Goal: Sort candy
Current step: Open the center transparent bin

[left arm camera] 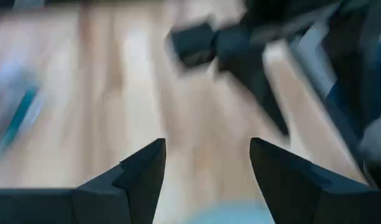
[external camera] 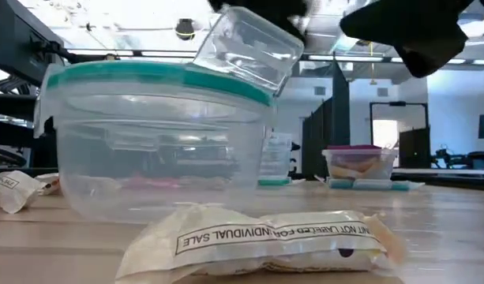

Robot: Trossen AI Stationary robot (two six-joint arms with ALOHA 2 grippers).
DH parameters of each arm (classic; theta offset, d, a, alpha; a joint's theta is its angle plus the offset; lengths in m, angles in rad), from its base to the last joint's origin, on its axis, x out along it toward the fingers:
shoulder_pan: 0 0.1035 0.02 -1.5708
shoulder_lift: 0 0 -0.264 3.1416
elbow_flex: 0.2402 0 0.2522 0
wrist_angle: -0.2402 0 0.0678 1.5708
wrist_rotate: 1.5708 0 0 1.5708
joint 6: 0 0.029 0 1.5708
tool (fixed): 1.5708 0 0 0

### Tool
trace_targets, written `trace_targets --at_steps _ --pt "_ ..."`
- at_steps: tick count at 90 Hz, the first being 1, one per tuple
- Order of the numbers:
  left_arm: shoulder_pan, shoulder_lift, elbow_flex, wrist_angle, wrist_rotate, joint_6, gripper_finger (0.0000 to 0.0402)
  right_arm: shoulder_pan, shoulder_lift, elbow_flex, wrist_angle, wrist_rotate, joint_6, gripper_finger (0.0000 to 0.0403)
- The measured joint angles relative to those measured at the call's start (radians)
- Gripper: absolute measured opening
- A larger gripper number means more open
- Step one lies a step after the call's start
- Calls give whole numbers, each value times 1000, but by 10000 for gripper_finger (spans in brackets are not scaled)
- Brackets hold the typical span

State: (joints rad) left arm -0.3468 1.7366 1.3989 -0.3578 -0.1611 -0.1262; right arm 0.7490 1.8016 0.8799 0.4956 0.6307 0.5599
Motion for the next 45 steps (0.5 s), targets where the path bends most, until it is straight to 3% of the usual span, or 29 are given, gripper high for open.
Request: trace_targets --at_steps 10,18,45 --pt "-64 -63 -14 -294 -134 -145 219 -17 40 0 -4 -1 29 255" --pt "-131 -104 -77 -393 -233 -273 219 -28 67 0 -5 -8 65 255" --pt "-270 -149 -303 -310 -243 -591 219 -88 82 0 12 -93 96 255"
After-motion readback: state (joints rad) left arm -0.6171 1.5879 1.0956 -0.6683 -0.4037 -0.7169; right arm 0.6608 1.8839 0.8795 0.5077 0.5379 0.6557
